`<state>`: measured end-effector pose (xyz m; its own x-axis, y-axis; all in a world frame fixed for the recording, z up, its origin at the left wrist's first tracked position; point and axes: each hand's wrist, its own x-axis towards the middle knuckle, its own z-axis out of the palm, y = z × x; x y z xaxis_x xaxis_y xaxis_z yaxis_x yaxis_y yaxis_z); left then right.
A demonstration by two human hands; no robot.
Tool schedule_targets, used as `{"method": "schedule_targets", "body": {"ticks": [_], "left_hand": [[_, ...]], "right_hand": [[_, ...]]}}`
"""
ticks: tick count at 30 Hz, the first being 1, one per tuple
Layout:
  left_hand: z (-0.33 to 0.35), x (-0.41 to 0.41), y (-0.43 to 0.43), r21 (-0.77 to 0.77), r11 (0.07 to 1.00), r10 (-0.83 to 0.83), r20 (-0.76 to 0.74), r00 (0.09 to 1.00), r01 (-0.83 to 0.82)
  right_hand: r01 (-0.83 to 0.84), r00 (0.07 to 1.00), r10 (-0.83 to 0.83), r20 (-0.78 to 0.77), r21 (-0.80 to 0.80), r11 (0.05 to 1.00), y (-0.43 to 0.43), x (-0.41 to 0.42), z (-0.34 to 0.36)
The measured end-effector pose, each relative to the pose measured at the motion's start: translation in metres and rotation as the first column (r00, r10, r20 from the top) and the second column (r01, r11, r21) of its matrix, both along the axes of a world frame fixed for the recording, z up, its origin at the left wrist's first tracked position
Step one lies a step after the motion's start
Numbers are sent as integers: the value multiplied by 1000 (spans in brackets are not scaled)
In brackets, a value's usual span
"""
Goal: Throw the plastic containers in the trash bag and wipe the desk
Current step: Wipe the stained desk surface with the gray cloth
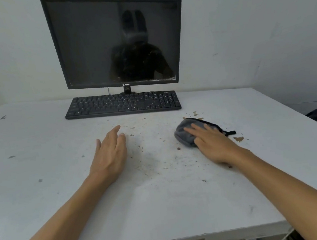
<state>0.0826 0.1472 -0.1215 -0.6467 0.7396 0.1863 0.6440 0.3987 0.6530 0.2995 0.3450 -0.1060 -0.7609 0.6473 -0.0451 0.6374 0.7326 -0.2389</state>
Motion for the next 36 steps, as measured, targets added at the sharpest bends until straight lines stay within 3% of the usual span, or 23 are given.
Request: {"method": "schedule_targets", "body": {"ticks": [3, 7, 11, 15, 18, 20, 24, 27, 33, 36], "left_hand": [[-2, 7, 4, -96, 987, 108, -183, 977, -127], [-3, 0, 7, -56, 983, 173, -76, 982, -177], [2, -1, 6, 150, 974, 160, 65, 985, -168], [9, -3, -8, 396, 887, 174, 190, 966, -238], [11, 1, -21, 454, 875, 156, 68, 985, -170], [8, 4, -23, 369, 924, 115, -22, 993, -99], [2, 6, -22, 95, 994, 52, -46, 998, -47], [-1, 8, -23, -34, 999, 14, -102, 995, -18], [2, 9, -20, -40, 999, -18, -101, 995, 14], [2, 8, -19, -36, 999, -18, -110, 994, 14]], "right_hand": [[115, 993, -114, -5, 30, 993, 14, -58, -6], [113, 994, -113, 2, 19, 993, 5, -134, -5], [-58, 998, 57, 12, 69, 996, -42, -182, -3], [-339, 941, 339, 4, 13, 941, -98, -180, -6], [-507, 860, 506, -68, 0, 862, -125, -135, -5], [-538, 841, 537, -62, 5, 843, -128, -96, -4], [-451, 893, 450, 19, 18, 893, -102, -24, 7], [-251, 968, 251, -11, -10, 968, -52, 5, 7], [166, 986, -166, -25, 20, 986, -6, -81, -4], [65, 995, -62, -77, 38, 997, -45, -136, -7]]}}
